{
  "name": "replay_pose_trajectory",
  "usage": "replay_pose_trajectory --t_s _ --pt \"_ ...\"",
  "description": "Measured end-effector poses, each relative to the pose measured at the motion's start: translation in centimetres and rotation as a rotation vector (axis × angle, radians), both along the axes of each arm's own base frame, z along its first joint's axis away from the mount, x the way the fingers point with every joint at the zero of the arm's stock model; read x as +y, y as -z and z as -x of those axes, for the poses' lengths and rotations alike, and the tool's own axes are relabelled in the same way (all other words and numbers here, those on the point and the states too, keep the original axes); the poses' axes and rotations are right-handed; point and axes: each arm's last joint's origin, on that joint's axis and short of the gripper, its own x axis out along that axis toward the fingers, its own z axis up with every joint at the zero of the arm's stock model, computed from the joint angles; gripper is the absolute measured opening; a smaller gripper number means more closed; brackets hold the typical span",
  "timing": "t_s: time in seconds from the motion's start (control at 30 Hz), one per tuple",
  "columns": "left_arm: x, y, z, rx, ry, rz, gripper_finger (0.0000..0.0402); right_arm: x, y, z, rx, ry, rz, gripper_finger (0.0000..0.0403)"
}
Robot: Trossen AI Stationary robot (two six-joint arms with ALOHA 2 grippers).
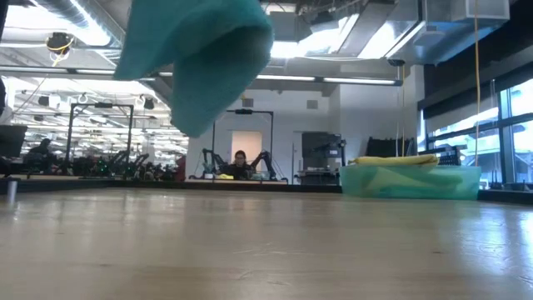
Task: Fold microfiber towels
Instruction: Fold the blue microfiber cloth
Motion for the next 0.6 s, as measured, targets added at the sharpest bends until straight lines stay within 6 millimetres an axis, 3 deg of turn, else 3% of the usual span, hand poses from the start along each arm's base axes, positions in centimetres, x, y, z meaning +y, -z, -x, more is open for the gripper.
replay_pose_trajectory --t_s 0.3,0.6 --pt "0.4 0.2 0.1 0.036 -0.103 -0.028 0.0000 -0.5 -3.7 -0.4 -0.094 0.032 -0.030 0.0118" --pt "0.9 0.3 0.0 0.061 -0.169 -0.013 0.0000 -0.6 -6.9 -0.3 -0.142 0.191 0.025 0.0118"
